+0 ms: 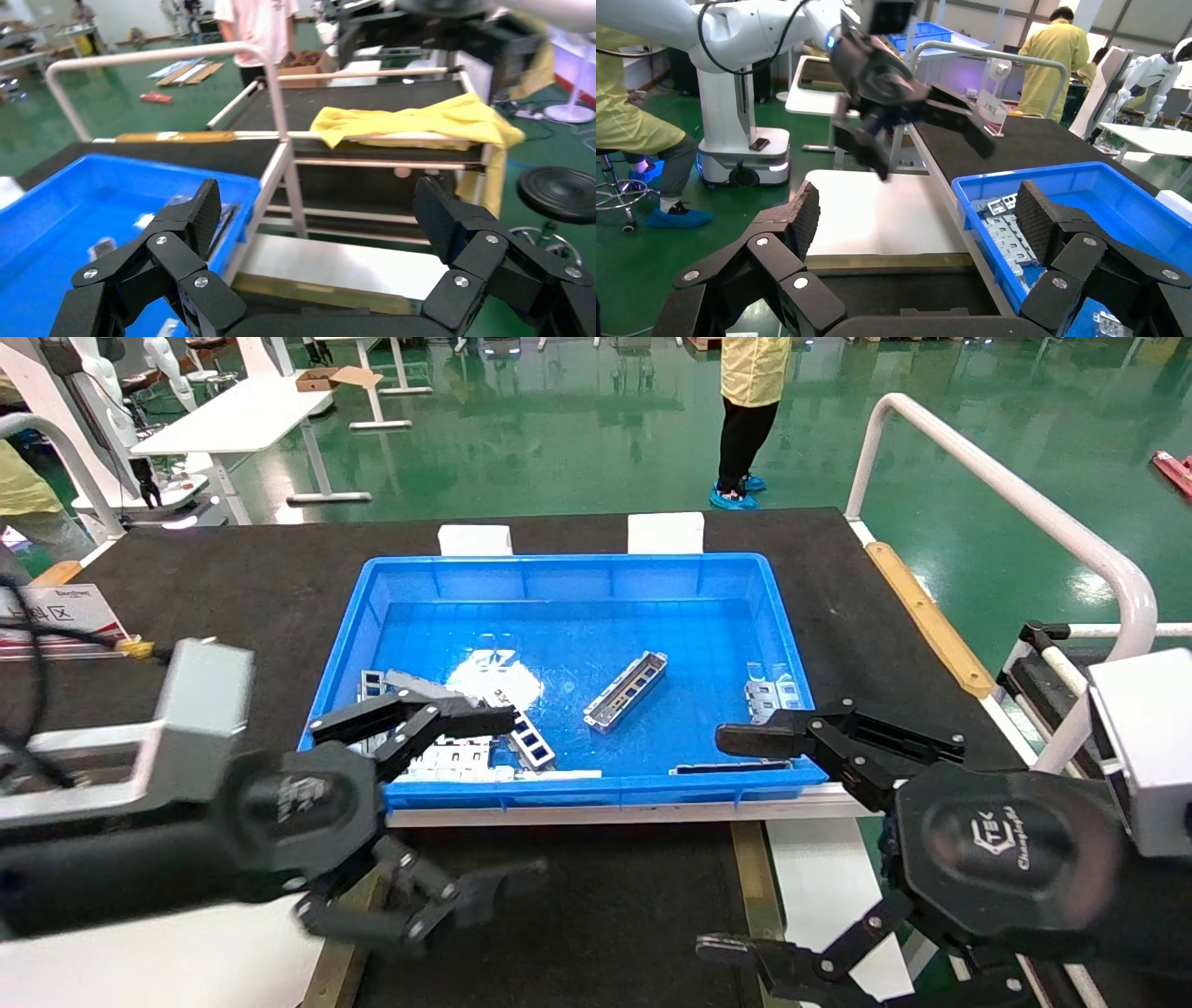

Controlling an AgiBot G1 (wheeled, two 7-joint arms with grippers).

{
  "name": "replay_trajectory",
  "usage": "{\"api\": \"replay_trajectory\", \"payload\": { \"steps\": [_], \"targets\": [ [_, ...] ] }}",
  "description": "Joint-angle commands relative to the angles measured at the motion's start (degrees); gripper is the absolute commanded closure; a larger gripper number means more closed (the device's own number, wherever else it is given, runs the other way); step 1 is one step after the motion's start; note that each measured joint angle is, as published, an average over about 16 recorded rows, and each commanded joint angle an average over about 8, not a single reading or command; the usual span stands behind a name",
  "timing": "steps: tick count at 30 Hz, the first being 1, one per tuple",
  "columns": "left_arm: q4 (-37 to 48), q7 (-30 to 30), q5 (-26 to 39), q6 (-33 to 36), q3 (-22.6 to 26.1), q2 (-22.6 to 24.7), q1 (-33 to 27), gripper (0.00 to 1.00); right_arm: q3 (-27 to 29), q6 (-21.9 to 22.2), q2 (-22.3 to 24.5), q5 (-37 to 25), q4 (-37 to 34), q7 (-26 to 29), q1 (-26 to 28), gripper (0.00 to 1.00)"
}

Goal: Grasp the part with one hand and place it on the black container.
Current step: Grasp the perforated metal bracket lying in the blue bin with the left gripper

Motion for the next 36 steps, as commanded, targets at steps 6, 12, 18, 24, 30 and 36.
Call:
{"api": "replay_trajectory", "payload": {
  "steps": [6,12,18,24,30,36],
  "targets": [
    [4.73,-0.95,7.02,-5.24,3.27,5.37,-4.14,0.0,-0.01,0.0,0.0,0.0,0.0,0.0,0.0,0.0],
    [11.38,-0.54,11.96,-8.95,5.86,11.26,-8.25,0.0,-0.01,0.01,0.01,0.01,0.0,-0.01,0.0,0.0],
    [19.81,0.39,16.24,-12.38,8.1,16.85,-12.21,0.0,-0.02,0.01,0.01,0.01,0.0,-0.01,0.01,0.0],
    [30.4,1.97,19.88,-15.87,10.07,23.09,-16.42,0.0,-0.03,0.01,0.01,0.02,0.0,-0.01,0.01,0.0],
    [41.88,5.14,22.73,-20.42,11.53,30.0,-20.39,0.0,-0.03,0.01,0.01,0.02,0.0,-0.02,0.01,0.0],
    [51.91,10.41,24.87,-26.45,12.71,35.57,-22.91,0.0,-0.04,0.02,0.02,0.03,0.0,-0.02,0.01,0.0]
  ]
}}
